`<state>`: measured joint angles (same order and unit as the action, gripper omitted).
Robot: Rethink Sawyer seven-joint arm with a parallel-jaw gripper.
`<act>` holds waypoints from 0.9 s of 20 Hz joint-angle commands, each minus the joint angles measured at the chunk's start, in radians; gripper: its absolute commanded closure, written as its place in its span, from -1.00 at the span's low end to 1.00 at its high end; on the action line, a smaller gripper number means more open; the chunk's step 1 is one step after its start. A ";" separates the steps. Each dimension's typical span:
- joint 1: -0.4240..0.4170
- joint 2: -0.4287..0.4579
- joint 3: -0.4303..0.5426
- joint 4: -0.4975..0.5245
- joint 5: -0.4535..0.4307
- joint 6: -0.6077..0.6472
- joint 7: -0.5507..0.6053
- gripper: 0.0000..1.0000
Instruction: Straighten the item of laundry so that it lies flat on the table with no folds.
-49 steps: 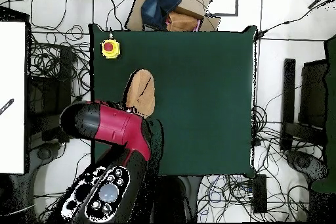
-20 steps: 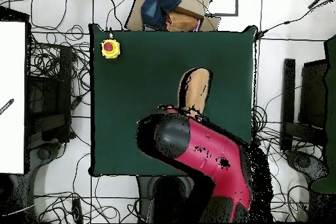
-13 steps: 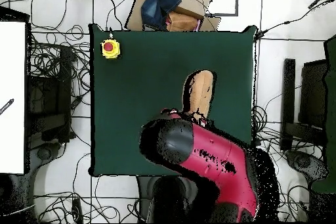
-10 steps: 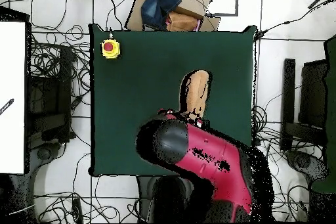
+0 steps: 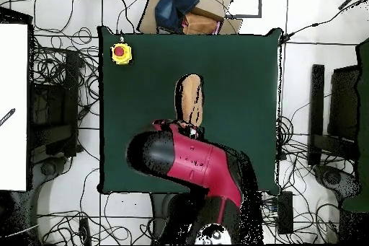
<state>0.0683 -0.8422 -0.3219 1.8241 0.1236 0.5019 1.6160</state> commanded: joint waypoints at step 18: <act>-0.247 -0.152 0.207 0.207 -0.106 0.068 -0.140 1.00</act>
<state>-0.1052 -0.9068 -0.2260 1.9352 0.0870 0.4900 1.6160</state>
